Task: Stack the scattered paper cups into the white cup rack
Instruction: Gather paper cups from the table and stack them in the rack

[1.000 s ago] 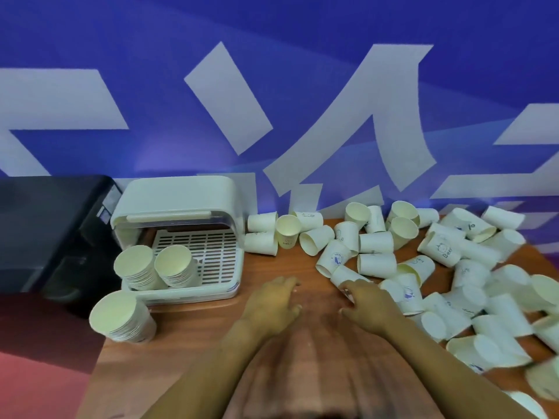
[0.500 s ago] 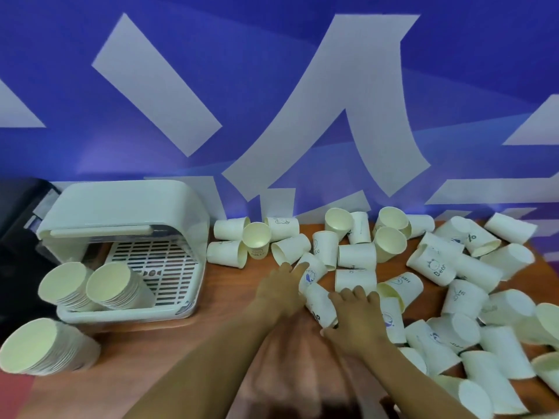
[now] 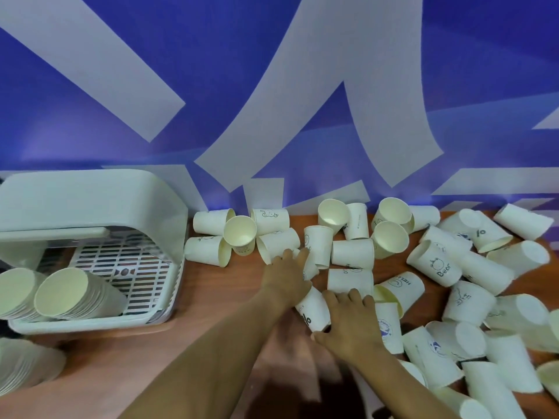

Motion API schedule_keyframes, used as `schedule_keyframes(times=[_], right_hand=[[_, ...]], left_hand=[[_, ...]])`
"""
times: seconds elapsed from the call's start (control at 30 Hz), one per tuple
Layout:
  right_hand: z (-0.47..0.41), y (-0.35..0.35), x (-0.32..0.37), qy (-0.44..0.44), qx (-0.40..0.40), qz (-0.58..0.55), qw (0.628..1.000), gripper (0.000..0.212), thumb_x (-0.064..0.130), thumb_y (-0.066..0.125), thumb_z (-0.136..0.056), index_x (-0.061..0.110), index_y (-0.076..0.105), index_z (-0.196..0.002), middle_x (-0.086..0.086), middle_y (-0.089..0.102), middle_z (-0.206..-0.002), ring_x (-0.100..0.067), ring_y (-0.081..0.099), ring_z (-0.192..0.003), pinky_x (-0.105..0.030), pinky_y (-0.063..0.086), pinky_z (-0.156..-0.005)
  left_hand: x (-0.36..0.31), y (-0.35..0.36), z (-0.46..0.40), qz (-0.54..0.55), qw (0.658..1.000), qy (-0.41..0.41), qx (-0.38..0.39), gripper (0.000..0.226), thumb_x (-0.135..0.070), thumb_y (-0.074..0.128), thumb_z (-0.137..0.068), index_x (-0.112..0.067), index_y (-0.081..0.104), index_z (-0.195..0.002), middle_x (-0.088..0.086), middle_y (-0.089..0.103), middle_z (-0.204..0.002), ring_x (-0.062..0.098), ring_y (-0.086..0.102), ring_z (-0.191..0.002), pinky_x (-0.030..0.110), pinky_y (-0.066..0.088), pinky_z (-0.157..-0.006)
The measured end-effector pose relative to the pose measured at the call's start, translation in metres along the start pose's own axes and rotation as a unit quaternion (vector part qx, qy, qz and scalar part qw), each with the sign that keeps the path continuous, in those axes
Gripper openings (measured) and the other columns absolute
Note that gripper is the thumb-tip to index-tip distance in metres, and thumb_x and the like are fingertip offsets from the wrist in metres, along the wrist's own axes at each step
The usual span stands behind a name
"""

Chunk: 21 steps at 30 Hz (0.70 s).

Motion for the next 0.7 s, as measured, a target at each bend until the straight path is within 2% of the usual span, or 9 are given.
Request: schedule_keyframes(times=[0.13, 0.17, 0.23, 0.3, 0.4, 0.47, 0.53, 0.63, 0.7], right_hand=[[-0.001, 0.001, -0.003, -0.003, 0.017, 0.014, 1.0, 0.07, 0.07, 0.068, -0.03, 0.022, 0.066, -0.081, -0.001, 0.063, -0.064, -0.022, 0.056, -0.065, -0.038, 0.043, -0.057], [0.0, 0.002, -0.002, -0.006, 0.033, 0.02, 0.999, 0.07, 0.069, 0.068, -0.039, 0.022, 0.066, -0.091, 0.0, 0.066, -0.075, -0.024, 0.056, -0.074, -0.04, 0.042, -0.065], [0.003, -0.002, 0.003, -0.02, 0.044, 0.009, 0.999, 0.069, 0.063, 0.062, -0.064, 0.023, 0.052, -0.12, -0.001, 0.063, -0.108, -0.026, 0.05, -0.102, -0.042, 0.034, -0.084], [0.006, -0.005, 0.006, -0.034, 0.031, 0.007, 0.999, 0.068, 0.059, 0.055, -0.075, 0.024, 0.039, -0.132, 0.0, 0.054, -0.123, -0.026, 0.041, -0.115, -0.04, 0.028, -0.093], [0.013, -0.013, 0.012, -0.03, 0.031, -0.02, 0.999, 0.068, 0.056, 0.06, -0.069, 0.026, 0.048, -0.129, 0.0, 0.059, -0.116, -0.025, 0.048, -0.108, -0.04, 0.035, -0.087], [0.016, -0.011, 0.015, -0.036, 0.027, -0.013, 0.999, 0.069, 0.059, 0.064, -0.049, 0.027, 0.063, -0.11, 0.003, 0.066, -0.091, -0.022, 0.057, -0.085, -0.036, 0.044, -0.07], [0.018, -0.017, 0.02, -0.047, -0.008, -0.017, 0.999, 0.068, 0.061, 0.063, -0.039, 0.027, 0.068, -0.098, 0.004, 0.064, -0.077, -0.019, 0.058, -0.072, -0.032, 0.045, -0.058], [0.026, -0.028, 0.03, -0.057, -0.041, -0.028, 0.997, 0.065, 0.061, 0.063, -0.041, 0.025, 0.069, -0.095, 0.004, 0.064, -0.077, -0.019, 0.06, -0.07, -0.031, 0.046, -0.053], [0.033, -0.034, 0.038, -0.057, -0.026, -0.048, 0.997, 0.064, 0.059, 0.064, -0.055, 0.025, 0.065, -0.11, 0.004, 0.063, -0.094, -0.021, 0.059, -0.084, -0.032, 0.046, -0.064]], left_hand=[[0.003, 0.0, 0.0, 0.027, 1.0, -0.005, -0.011, 0.065, -0.038, 0.054, -0.09, -0.02, 0.023, -0.144, 0.011, 0.042, -0.133, 0.03, 0.049, -0.116, 0.039, 0.046, -0.092], [0.004, 0.001, 0.002, 0.032, 0.999, -0.008, -0.012, 0.064, -0.038, 0.055, -0.09, -0.019, 0.024, -0.143, 0.011, 0.043, -0.131, 0.03, 0.049, -0.116, 0.039, 0.045, -0.092], [0.009, 0.001, 0.006, 0.036, 0.999, -0.015, -0.013, 0.062, -0.036, 0.055, -0.09, -0.017, 0.024, -0.141, 0.011, 0.044, -0.129, 0.029, 0.049, -0.115, 0.038, 0.045, -0.092], [0.018, 0.002, 0.012, 0.047, 0.999, -0.027, -0.01, 0.059, -0.034, 0.054, -0.091, -0.017, 0.025, -0.139, 0.011, 0.043, -0.128, 0.03, 0.051, -0.113, 0.038, 0.046, -0.089], [0.037, 0.004, 0.024, 0.086, 0.995, -0.045, 0.002, 0.058, -0.033, 0.056, -0.09, -0.018, 0.025, -0.138, 0.011, 0.043, -0.127, 0.03, 0.053, -0.111, 0.039, 0.048, -0.089], [0.048, 0.001, 0.035, 0.117, 0.992, -0.043, -0.009, 0.058, -0.034, 0.059, -0.088, -0.019, 0.03, -0.136, 0.01, 0.043, -0.127, 0.029, 0.052, -0.11, 0.041, 0.048, -0.091], [0.056, -0.005, 0.048, 0.136, 0.99, -0.034, -0.026, 0.061, -0.033, 0.061, -0.086, -0.019, 0.031, -0.137, 0.01, 0.042, -0.13, 0.028, 0.052, -0.111, 0.04, 0.047, -0.091], [0.069, -0.017, 0.069, 0.147, 0.987, -0.039, -0.054, 0.065, -0.034, 0.063, -0.084, -0.018, 0.032, -0.138, 0.009, 0.04, -0.132, 0.026, 0.051, -0.112, 0.035, 0.046, -0.088], [0.079, -0.024, 0.084, 0.156, 0.984, -0.046, -0.069, 0.066, -0.038, 0.064, -0.083, -0.015, 0.032, -0.137, 0.009, 0.038, -0.132, 0.026, 0.051, -0.112, 0.034, 0.046, -0.087]])
Point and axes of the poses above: each hand's wrist, its own z-axis away from the middle knuckle, its own y-axis out of the palm, x = y × z, the point moved 8 cm from there along -z, towards the middle knuckle
